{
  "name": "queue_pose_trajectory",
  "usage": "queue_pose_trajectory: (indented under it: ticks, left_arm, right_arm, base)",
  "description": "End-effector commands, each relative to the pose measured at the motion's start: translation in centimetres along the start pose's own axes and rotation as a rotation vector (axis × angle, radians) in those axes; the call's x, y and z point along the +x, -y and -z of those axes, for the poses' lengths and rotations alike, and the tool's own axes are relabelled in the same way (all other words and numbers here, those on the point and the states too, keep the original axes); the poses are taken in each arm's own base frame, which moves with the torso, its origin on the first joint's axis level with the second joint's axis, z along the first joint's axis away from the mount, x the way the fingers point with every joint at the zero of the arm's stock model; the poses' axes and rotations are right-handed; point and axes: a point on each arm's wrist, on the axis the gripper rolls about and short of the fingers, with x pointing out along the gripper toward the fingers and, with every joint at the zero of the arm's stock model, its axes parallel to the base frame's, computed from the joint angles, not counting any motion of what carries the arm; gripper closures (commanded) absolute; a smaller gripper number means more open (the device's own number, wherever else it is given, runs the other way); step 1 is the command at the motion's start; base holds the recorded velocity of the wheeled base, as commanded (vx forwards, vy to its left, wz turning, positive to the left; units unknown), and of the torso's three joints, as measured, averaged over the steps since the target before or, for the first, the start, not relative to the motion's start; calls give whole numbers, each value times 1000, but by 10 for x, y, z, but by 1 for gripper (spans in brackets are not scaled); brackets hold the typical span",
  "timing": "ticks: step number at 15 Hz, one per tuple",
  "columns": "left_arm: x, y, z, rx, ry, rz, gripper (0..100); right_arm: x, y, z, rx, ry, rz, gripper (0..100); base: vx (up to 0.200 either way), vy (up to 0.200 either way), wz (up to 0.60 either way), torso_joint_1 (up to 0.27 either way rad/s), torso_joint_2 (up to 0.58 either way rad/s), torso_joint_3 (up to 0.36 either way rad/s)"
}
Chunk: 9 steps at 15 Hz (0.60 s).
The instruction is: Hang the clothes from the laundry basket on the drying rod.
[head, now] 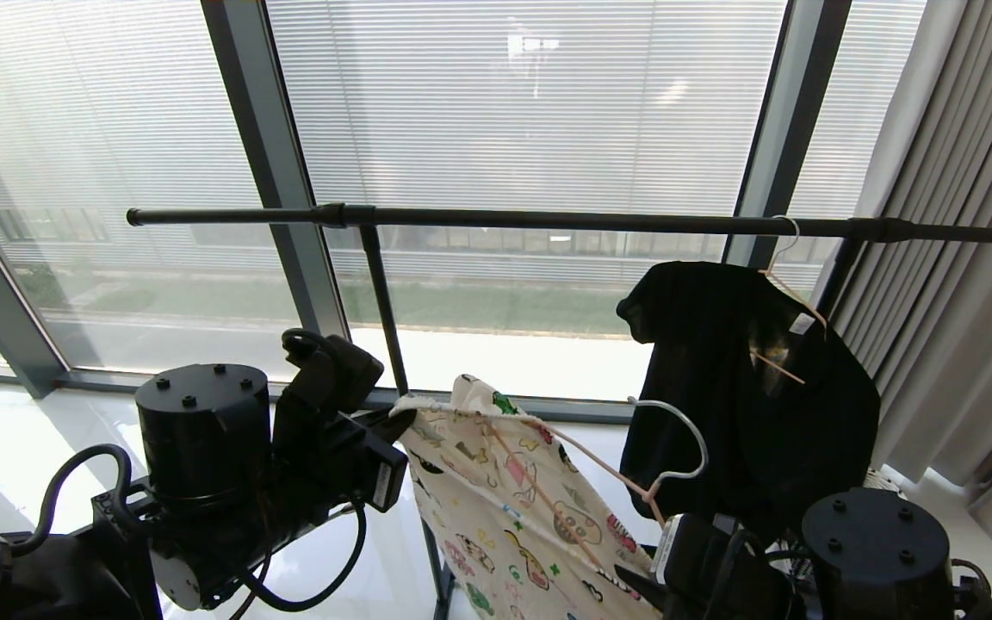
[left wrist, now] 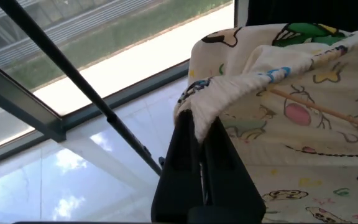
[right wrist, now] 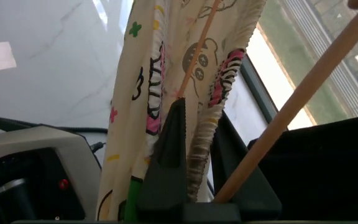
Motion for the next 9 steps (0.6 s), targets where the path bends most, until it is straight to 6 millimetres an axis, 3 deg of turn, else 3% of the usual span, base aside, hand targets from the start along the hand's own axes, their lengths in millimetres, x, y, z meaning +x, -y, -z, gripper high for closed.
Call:
queue_pose_trajectory:
  ticks: [1,9]
  left_arm:
    - [1,-4,0,-2,1,-15,100]
    - [16,-15,-16,-8,81,-45,100]
  right_arm:
    - [-3,-1,3,-11,-11,-2,100]
    - [-12,-3,20,-52,-70,-15,100]
  base:
    - [0,0,0,0,0,0]
    - [0,0,0,0,0,0]
